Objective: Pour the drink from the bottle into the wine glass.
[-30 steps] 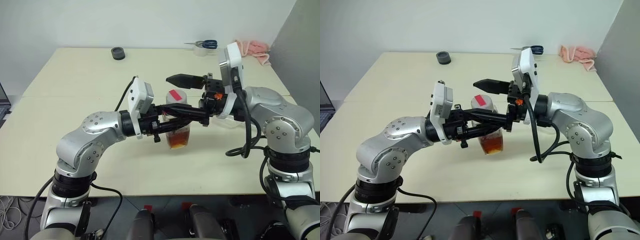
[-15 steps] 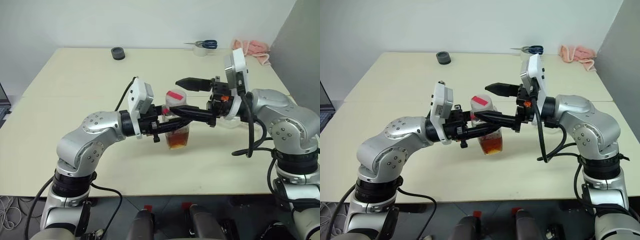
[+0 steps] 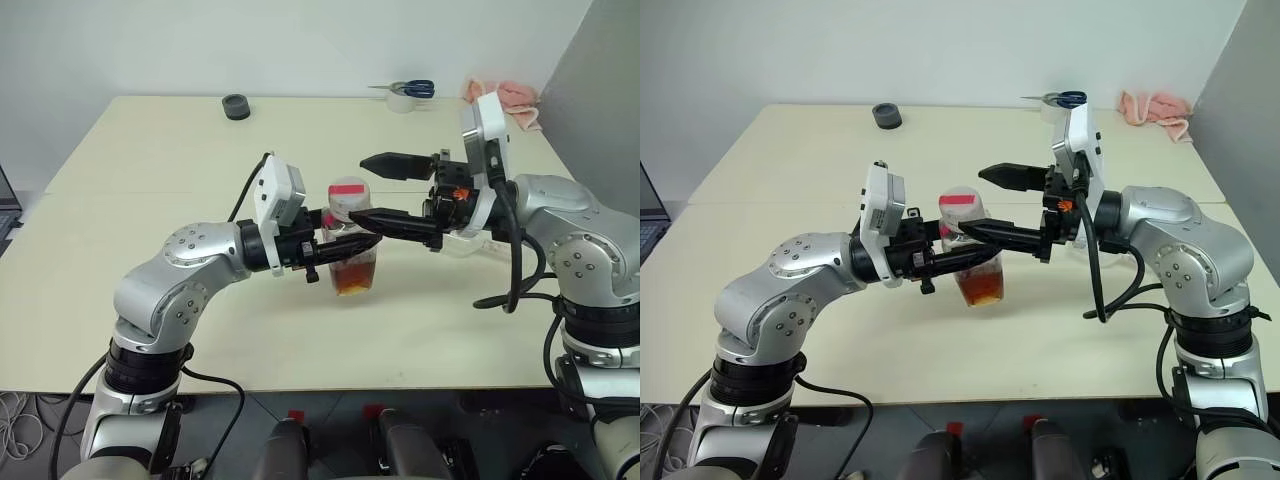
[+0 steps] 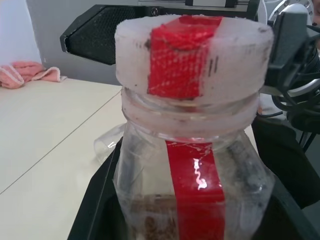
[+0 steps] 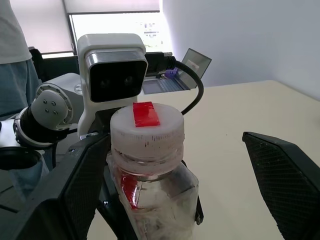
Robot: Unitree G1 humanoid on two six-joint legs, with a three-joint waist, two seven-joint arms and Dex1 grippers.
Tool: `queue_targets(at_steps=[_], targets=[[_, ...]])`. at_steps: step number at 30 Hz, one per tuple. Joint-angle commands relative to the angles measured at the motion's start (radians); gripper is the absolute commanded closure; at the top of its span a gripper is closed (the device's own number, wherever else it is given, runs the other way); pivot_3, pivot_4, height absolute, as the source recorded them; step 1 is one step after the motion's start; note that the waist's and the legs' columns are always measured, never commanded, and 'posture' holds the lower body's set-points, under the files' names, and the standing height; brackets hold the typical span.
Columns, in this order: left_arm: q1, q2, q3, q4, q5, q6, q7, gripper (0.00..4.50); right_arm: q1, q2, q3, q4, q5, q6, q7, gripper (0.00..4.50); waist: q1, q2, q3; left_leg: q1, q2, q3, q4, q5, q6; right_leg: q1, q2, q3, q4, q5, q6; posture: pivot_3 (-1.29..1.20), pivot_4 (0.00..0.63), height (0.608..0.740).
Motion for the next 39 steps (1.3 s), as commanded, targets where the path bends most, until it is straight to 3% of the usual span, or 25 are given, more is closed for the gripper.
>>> queue_targets(at_steps=[1, 8, 23, 26, 32, 39], targets=[[-0.024, 0.002, 0.007, -0.025, -0.007, -0.034, -0.023, 2.70, 0.003, -0.014, -0.043, -0.015, 0.015, -0.006, -0.005, 0.02, 0.000, 0.000, 0.000, 0.000, 0.000, 0.000, 0.000, 0.000, 0.000, 0.000, 0.000, 0.000, 0.000, 0.000, 0.000, 0.00, 0.150, 0.740], [-0.019, 0.000, 0.006, -0.030, -0.004, -0.031, -0.026, 2.70, 0.003, -0.016, -0.043, -0.017, 0.073, 0.025, 0.033, 0.02, 0.000, 0.000, 0.000, 0.000, 0.000, 0.000, 0.000, 0.000, 0.000, 0.000, 0.000, 0.000, 0.000, 0.000, 0.000, 0.00, 0.150, 0.740], [-0.029, 0.002, 0.007, -0.030, -0.007, -0.020, -0.019, 2.70, -0.054, 0.110, 0.000, 0.013, 0.077, 0.020, -0.003, 0.02, 0.000, 0.000, 0.000, 0.000, 0.000, 0.000, 0.000, 0.000, 0.000, 0.000, 0.000, 0.000, 0.000, 0.000, 0.000, 0.00, 0.150, 0.740], [-0.032, 0.000, 0.007, -0.029, -0.007, -0.020, -0.017, 2.70, -0.055, 0.115, 0.012, 0.019, 0.058, 0.003, 0.007, 0.51, 0.000, 0.000, 0.000, 0.000, 0.000, 0.000, 0.000, 0.000, 0.000, 0.000, 0.000, 0.000, 0.000, 0.000, 0.000, 0.00, 0.150, 0.740], [-0.032, -0.003, 0.006, -0.032, -0.008, -0.017, -0.010, 2.70, -0.061, 0.126, 0.011, 0.026, 0.054, -0.010, 0.001, 2.53, 0.000, 0.000, 0.000, 0.000, 0.000, 0.000, 0.000, 0.000, 0.000, 0.000, 0.000, 0.000, 0.000, 0.000, 0.000, 0.00, 0.150, 0.740], [-0.013, -0.002, 0.007, -0.051, -0.022, -0.005, -0.003, 2.70, -0.109, 0.135, -0.016, 0.065, 0.008, -0.088, -0.007, 2.65, 0.000, 0.000, 0.000, 0.000, 0.000, 0.000, 0.000, 0.000, 0.000, 0.000, 0.000, 0.000, 0.000, 0.000, 0.000, 0.00, 0.150, 0.740]])
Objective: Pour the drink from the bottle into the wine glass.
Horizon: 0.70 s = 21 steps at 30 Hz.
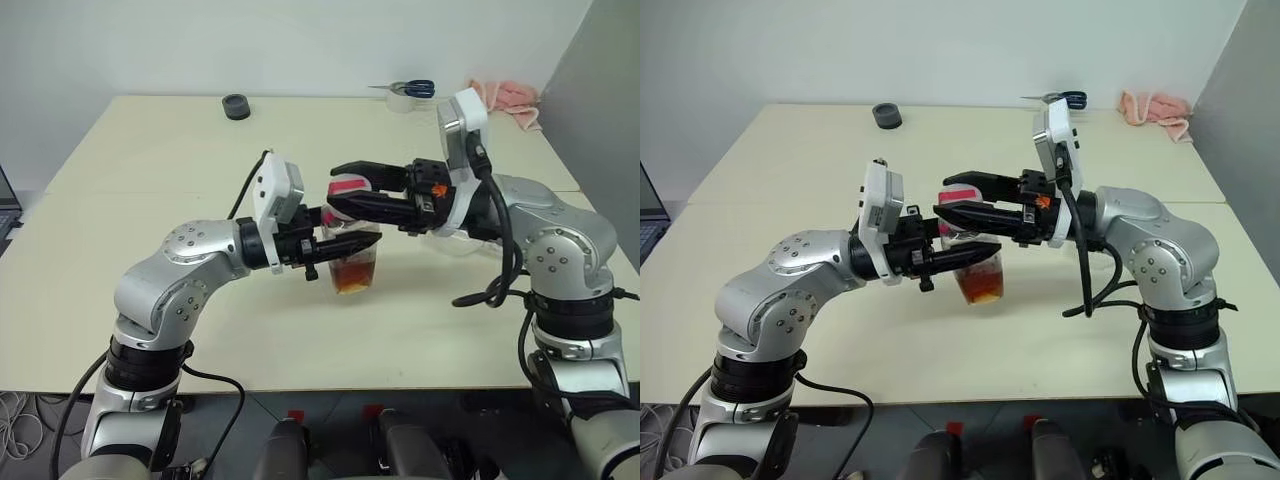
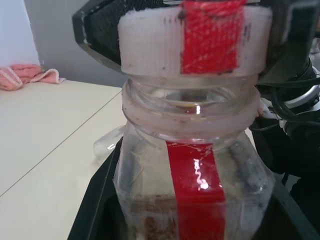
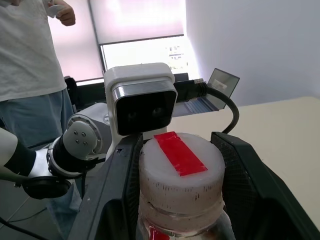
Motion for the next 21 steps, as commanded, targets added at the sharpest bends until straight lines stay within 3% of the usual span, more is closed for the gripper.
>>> queue_targets(at_steps=[1, 8, 16, 21], targets=[[0.001, -0.001, -0.004, -0.056, -0.022, -0.001, 0.000, 2.70, -0.061, 0.001, -0.036, 0.005, -0.071, -0.132, 0.001, 2.65, 0.000, 0.000, 0.000, 0.000, 0.000, 0.000, 0.000, 0.000, 0.000, 0.000, 0.000, 0.000, 0.000, 0.000, 0.000, 0.00, 0.150, 0.740], [0.012, -0.001, -0.005, -0.065, -0.030, 0.001, 0.010, 2.70, -0.121, -0.026, -0.013, 0.086, -0.193, -0.332, 0.102, 2.65, 0.001, 0.001, 0.000, 0.000, 0.000, 0.000, 0.000, 0.000, 0.000, 0.000, 0.000, 0.000, 0.000, 0.000, 0.000, 0.00, 0.150, 0.740], [0.013, -0.004, -0.007, -0.067, -0.028, 0.000, 0.013, 2.70, -0.135, -0.017, -0.106, 0.120, -0.020, -0.037, -0.048, 2.65, 0.001, 0.000, 0.000, 0.000, 0.000, 0.000, 0.000, 0.000, 0.000, 0.000, -0.001, 0.000, 0.000, 0.000, 0.000, 0.00, 0.150, 0.740], [0.044, 0.007, 0.017, -0.092, -0.033, 0.014, 0.042, 2.70, -0.046, -0.098, -0.178, 0.065, -0.032, 0.011, -0.121, 2.65, 0.003, 0.000, 0.000, -0.001, -0.001, 0.000, 0.000, 0.000, 0.000, 0.000, -0.001, 0.000, 0.000, 0.000, 0.000, 0.00, 0.150, 0.740]])
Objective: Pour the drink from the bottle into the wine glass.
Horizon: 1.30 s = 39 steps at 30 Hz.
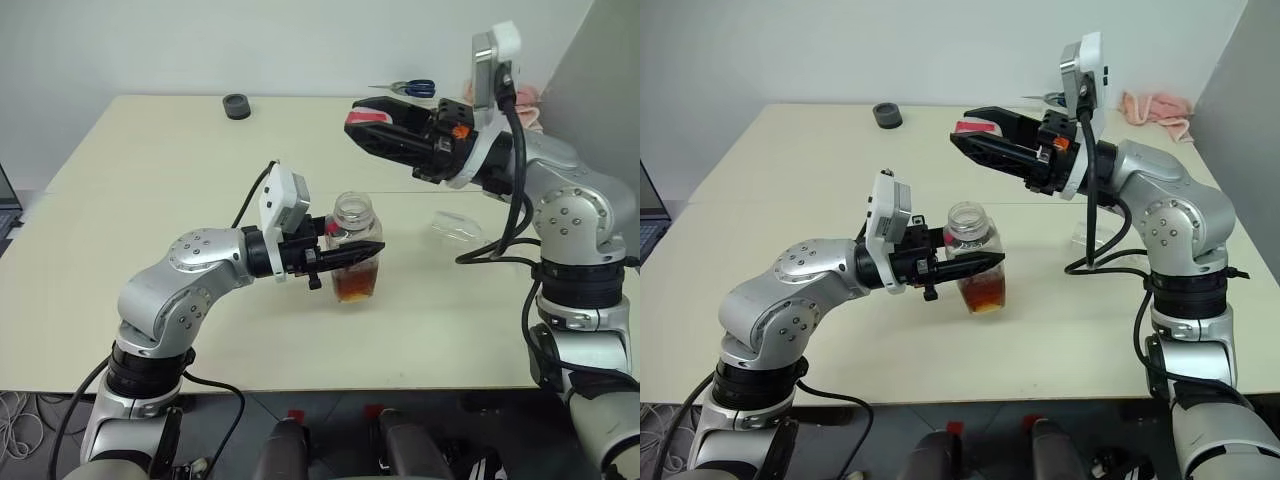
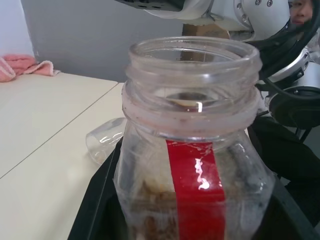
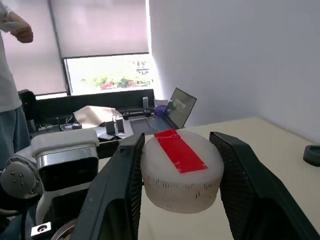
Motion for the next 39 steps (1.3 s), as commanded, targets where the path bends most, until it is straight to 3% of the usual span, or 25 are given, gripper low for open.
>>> queue_targets(at_steps=[1, 5, 9, 12, 21, 29, 35, 39], targets=[[0.023, 0.011, 0.056, -0.062, -0.030, 0.001, 0.032, 2.70, 0.093, -0.092, -0.070, -0.091, -0.004, 0.032, -0.033, 2.65, 0.002, 0.000, 0.000, 0.000, 0.000, 0.000, 0.000, 0.000, 0.000, 0.000, 0.000, 0.000, 0.000, 0.000, 0.000, 0.00, 0.150, 0.740], [0.112, 0.015, 0.104, -0.069, 0.025, -0.031, 0.105, 2.70, 0.377, -0.173, -0.104, -0.239, -0.135, -0.038, -0.129, 2.65, 0.004, 0.000, 0.000, -0.001, -0.001, 0.000, -0.001, 0.000, 0.000, 0.000, -0.001, 0.000, -0.002, 0.000, 0.000, 0.00, 0.150, 0.740], [0.128, 0.008, 0.094, -0.062, 0.096, -0.078, 0.149, 2.70, 0.610, -0.150, -0.070, -0.309, -0.315, -0.165, -0.247, 2.65, 0.002, 0.000, 0.000, -0.001, -0.001, 0.001, 0.000, 0.000, 0.000, -0.001, -0.001, 0.001, 0.000, 0.000, 0.001, 0.00, 0.150, 0.740], [0.110, -0.009, 0.095, -0.029, 0.128, -0.101, 0.180, 2.70, 0.741, -0.051, -0.042, -0.305, -0.379, -0.210, -0.347, 2.65, -0.001, 0.000, 0.000, 0.002, 0.001, 0.002, 0.000, 0.000, 0.000, 0.001, 0.001, 0.002, 0.000, -0.001, 0.001, 0.00, 0.150, 0.740], [0.082, -0.045, 0.078, -0.024, 0.140, -0.102, 0.204, 2.70, 0.832, 0.131, 0.012, -0.122, -0.530, -0.292, -0.502, 2.65, 0.000, 0.000, 0.000, 0.007, 0.001, 0.003, -0.001, 0.000, -0.001, 0.004, 0.002, 0.004, 0.000, -0.001, 0.001, 0.00, 0.150, 0.740], [0.086, -0.034, 0.087, -0.025, 0.131, -0.097, 0.195, 2.70, 0.843, 0.148, 0.005, -0.133, -0.533, -0.325, -0.481, 0.11, -0.001, 0.000, 0.000, 0.008, 0.001, 0.003, -0.001, 0.000, -0.001, 0.004, 0.002, 0.004, 0.000, -0.001, 0.002, 0.00, 0.150, 0.740], [0.083, -0.042, 0.082, -0.018, 0.129, -0.099, 0.195, 2.70, 0.840, 0.105, 0.003, -0.235, -0.488, -0.295, -0.405, 0.01, 0.000, 0.000, 0.000, 0.008, 0.001, 0.004, -0.001, 0.000, -0.001, 0.004, 0.002, 0.004, 0.000, -0.001, 0.002, 0.00, 0.150, 0.740], [0.075, -0.042, 0.094, 0.009, 0.154, -0.116, 0.213, 2.70, 0.844, -0.112, -0.028, -0.363, -0.378, -0.257, -0.149, 0.01, 0.000, 0.000, 0.000, 0.007, 0.000, 0.003, -0.001, 0.000, 0.000, 0.005, 0.001, 0.004, 0.000, -0.001, 0.002, 0.00, 0.150, 0.740]])
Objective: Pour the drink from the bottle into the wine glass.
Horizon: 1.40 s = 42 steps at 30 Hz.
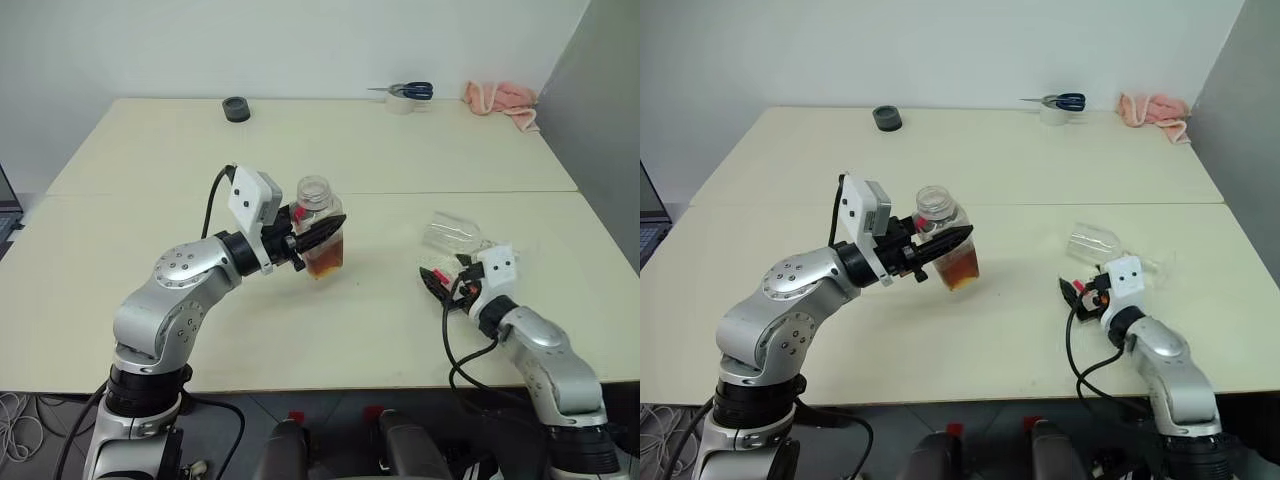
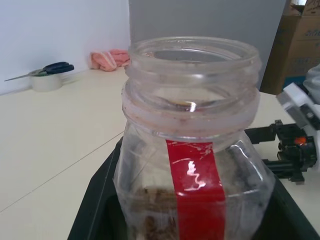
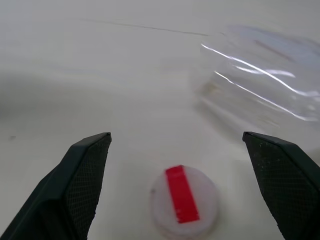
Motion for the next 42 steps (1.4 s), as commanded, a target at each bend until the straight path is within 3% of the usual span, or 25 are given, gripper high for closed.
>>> queue_targets(at_steps=[1, 5, 12, 20, 31, 39, 42], targets=[[-0.033, -0.004, 0.026, 0.016, 0.041, -0.056, 0.033, 2.70, -0.022, -0.180, -0.065, -0.114, 0.135, 0.016, 0.262, 0.01, 0.000, 0.000, 0.000, 0.000, 0.000, 0.000, 0.000, 0.000, 0.000, 0.000, 0.000, 0.000, 0.000, 0.000, 0.000, 0.00, 0.150, 0.740], [-0.083, -0.020, 0.068, 0.156, 0.175, -0.132, 0.175, 2.70, -0.259, -0.256, -0.104, -0.078, 0.383, 0.138, 0.402, 0.01, -0.012, -0.001, 0.000, 0.002, 0.001, 0.001, 0.000, 0.000, 0.000, 0.002, 0.001, 0.001, -0.001, 0.000, 0.001, 0.00, 0.150, 0.740], [-0.178, -0.045, 0.180, 0.375, 0.314, -0.259, 0.410, 2.70, -0.574, -0.117, -0.005, 0.015, 0.434, 0.223, 0.329, 0.01, -0.015, -0.001, 0.000, 0.000, 0.002, -0.002, 0.000, 0.000, 0.000, 0.000, 0.002, -0.002, 0.000, 0.001, -0.002, 0.00, 0.150, 0.740], [-0.134, -0.087, 0.246, 0.580, 0.309, -0.451, 0.388, 2.70, -0.614, -0.035, 0.049, 0.052, 0.412, 0.203, 0.322, 0.01, 0.008, -0.001, 0.000, -0.009, -0.004, -0.003, 0.002, 0.000, 0.000, -0.004, -0.009, -0.005, -0.001, 0.001, -0.002, 0.00, 0.150, 0.740], [-0.147, -0.068, 0.265, 0.775, 0.313, -0.568, 0.336, 2.70, -0.594, -0.001, 0.050, 0.029, 0.417, 0.212, 0.284, 0.01, 0.005, -0.001, 0.000, -0.009, -0.003, -0.005, 0.003, 0.000, 0.000, -0.005, -0.006, -0.007, 0.001, 0.001, -0.001, 0.00, 0.150, 0.740], [-0.123, -0.077, 0.258, 0.780, 0.313, -0.552, 0.329, 0.16, -0.572, -0.011, 0.052, 0.014, 0.405, 0.207, 0.276, 0.00, 0.002, -0.002, 0.000, -0.009, -0.003, -0.005, 0.003, 0.000, 0.000, -0.004, -0.005, -0.007, 0.001, 0.002, -0.001, 0.00, 0.150, 0.740], [-0.094, -0.088, 0.262, 0.745, 0.304, -0.526, 0.343, 0.01, -0.563, -0.016, 0.055, 0.014, 0.397, 0.200, 0.281, 0.00, 0.002, -0.002, 0.000, -0.009, -0.003, -0.005, 0.003, 0.000, 0.000, -0.004, -0.005, -0.006, 0.001, 0.002, -0.001, 0.00, 0.150, 0.740]])
